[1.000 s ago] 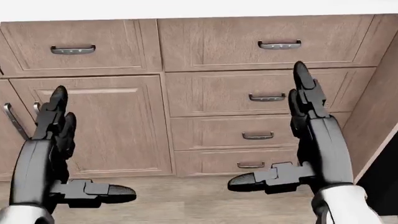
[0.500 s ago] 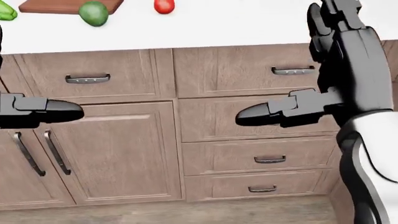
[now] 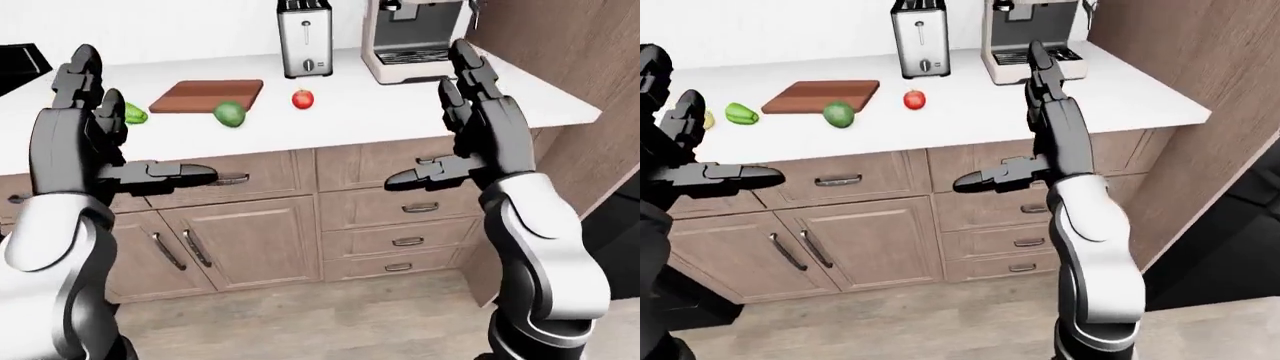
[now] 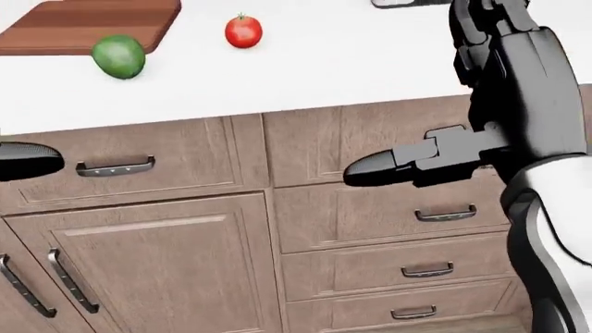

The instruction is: Place the avocado, onion, tomato and bell pepper on the cutting board.

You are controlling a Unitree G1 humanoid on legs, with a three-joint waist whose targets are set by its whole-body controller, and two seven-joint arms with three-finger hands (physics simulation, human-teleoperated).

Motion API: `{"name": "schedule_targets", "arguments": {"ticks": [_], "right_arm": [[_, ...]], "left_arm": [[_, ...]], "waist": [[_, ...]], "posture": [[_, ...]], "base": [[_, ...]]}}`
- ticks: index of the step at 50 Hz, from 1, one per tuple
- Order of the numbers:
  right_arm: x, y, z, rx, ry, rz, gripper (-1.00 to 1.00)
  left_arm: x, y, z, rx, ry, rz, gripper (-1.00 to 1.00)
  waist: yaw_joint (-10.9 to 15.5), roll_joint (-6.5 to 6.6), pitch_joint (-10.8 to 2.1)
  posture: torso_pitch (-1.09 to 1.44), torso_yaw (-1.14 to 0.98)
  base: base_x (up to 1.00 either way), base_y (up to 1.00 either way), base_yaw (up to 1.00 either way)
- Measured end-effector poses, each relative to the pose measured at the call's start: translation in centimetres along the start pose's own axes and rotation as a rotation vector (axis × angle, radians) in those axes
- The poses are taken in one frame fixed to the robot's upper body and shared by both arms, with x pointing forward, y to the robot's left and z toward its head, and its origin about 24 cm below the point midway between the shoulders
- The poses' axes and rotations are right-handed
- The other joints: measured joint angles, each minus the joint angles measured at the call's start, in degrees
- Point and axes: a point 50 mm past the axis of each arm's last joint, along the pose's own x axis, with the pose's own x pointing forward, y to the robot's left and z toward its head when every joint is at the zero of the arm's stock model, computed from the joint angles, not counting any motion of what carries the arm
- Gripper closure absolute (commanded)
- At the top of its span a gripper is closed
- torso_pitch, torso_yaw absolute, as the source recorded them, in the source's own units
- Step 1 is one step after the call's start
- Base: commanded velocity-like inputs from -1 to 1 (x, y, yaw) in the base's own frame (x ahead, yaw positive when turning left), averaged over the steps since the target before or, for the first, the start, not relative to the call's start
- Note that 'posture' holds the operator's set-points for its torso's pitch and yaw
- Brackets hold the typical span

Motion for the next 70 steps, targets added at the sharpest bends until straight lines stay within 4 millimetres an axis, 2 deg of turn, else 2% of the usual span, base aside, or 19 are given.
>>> {"name": "schedule_targets", "arguments": {"ticks": [7,8,12,14,19,21,24,26,35,37,40,43,45,47,48,51,62,68,70], "right_arm": [[-0.3,-0.5,1.6,-0.025,-0.075,-0.022,-1.0],[-0.3,-0.6,1.4,-0.025,-0.068,-0.029,-1.0],[-0.1,-0.9,0.2,-0.024,0.003,-0.048,-1.0],[-0.1,-0.8,0.5,-0.028,-0.009,-0.044,-1.0],[-0.1,-0.7,1.4,-0.035,-0.057,-0.035,-1.0],[0.0,-0.6,1.5,-0.036,-0.057,-0.033,-1.0],[0.0,0.1,0.9,-0.023,-0.03,0.004,-1.0],[0.0,0.2,0.8,-0.023,-0.021,0.017,-1.0],[-0.2,-0.2,1.8,-0.04,-0.076,-0.008,-1.0],[-0.2,-0.4,1.3,-0.038,-0.053,-0.017,-1.0],[-0.1,-0.6,0.6,-0.035,-0.011,-0.028,-1.0],[-0.3,-0.6,1.3,-0.04,-0.048,-0.031,-1.0],[-0.5,-0.7,1.8,-0.045,-0.075,-0.033,-1.0],[-0.5,-0.6,1.9,-0.045,-0.083,-0.031,-1.0],[-0.4,-0.5,1.8,-0.038,-0.083,-0.024,-1.0],[-0.3,0.3,1.0,-0.024,-0.04,0.021,-1.0],[-0.7,0.2,1.9,-0.023,-0.103,0.015,-1.0],[-0.8,-0.1,1.2,-0.011,-0.068,-0.001,-1.0],[-0.9,-0.3,1.3,-0.01,-0.071,-0.014,-1.0]], "left_arm": [[-0.3,-0.2,1.1,-0.001,-0.054,-0.004,-1.0],[-0.3,-0.3,0.9,-0.005,-0.047,-0.012,-1.0],[-0.3,-0.4,0.4,-0.007,-0.009,-0.033,-1.0],[-0.4,-0.2,0.6,-0.005,-0.021,-0.021,-1.0],[-0.6,0.1,1.4,0.006,-0.062,-0.006,-1.0],[-0.7,0.1,1.4,0.008,-0.061,-0.007,-1.0],[-0.7,0.6,0.7,0.01,-0.019,0.016,-1.0],[-0.6,0.8,0.7,0.012,-0.012,0.028,-1.0],[-0.7,0.4,1.1,0.018,-0.044,0.012,-1.0],[-0.7,-0.1,0.7,0.012,-0.029,-0.009,-1.0],[-0.5,-0.3,0.3,0.009,-0.001,-0.034,-1.0],[-0.7,0.0,0.9,0.016,-0.031,-0.018,-1.0],[-0.9,0.1,1.3,0.02,-0.059,-0.009,-1.0],[-0.9,0.1,1.5,0.025,-0.072,-0.008,-1.0],[-0.8,0.2,1.5,0.029,-0.07,-0.003,-1.0],[-0.7,0.5,0.6,0.026,-0.018,0.017,-1.0],[-0.9,0.4,0.8,0.033,-0.033,0.015,-1.0],[-0.9,0.4,0.9,0.038,-0.035,0.013,-1.0],[-1.0,0.4,1.2,0.041,-0.05,0.009,-1.0]], "waist": [[0.3,-5.75,-0.26],[-0.1,-4.95,-0.18],[-0.9,-5.4,-0.67],[-0.8,-4.75,-0.9],[-1.0,-1.16,-0.65],[-0.9,1.49,-1.19],[0.0,0.77,-0.14],[-0.2,0.2,-0.43],[-0.4,-5.45,-0.26],[-1.2,-4.66,0.14],[-1.4,-5.89,-0.87],[-1.5,-4.11,-0.69],[-1.9,-2.05,-0.17],[-2.0,0.79,-0.48],[-1.6,1.46,-0.78],[-0.8,0.89,0.2],[-0.4,-2.02,0.44],[0.0,-1.84,-0.52],[0.0,-2.26,0.1]], "posture": [[0.0,0.0],[0.0,0.0],[0.0,0.0],[0.0,0.0],[0.0,0.0],[0.0,0.0],[0.0,0.0],[0.0,0.0],[0.0,0.0],[0.0,0.0],[0.0,0.0],[0.0,0.0],[0.0,0.0],[0.0,0.0],[0.0,0.0],[0.0,0.0],[0.0,0.0],[0.0,0.0],[0.0,0.0]], "base": [[0.15,0.3,0.0],[0.09,0.3,0.0],[0.1,0.31,0.0],[0.07,0.32,0.0],[0.05,0.43,0.0],[0.05,0.47,0.0],[0.05,0.47,0.0],[0.05,0.47,0.0],[0.05,0.47,0.0],[0.05,0.5,0.0],[0.1,0.5,0.0],[0.14,0.49,0.0],[0.15,0.49,0.0],[0.14,0.49,0.0],[0.15,0.49,0.0],[0.16,0.37,0.0],[0.36,0.05,0.0],[0.2,0.01,0.0],[0.0,0.0,0.0]]}}
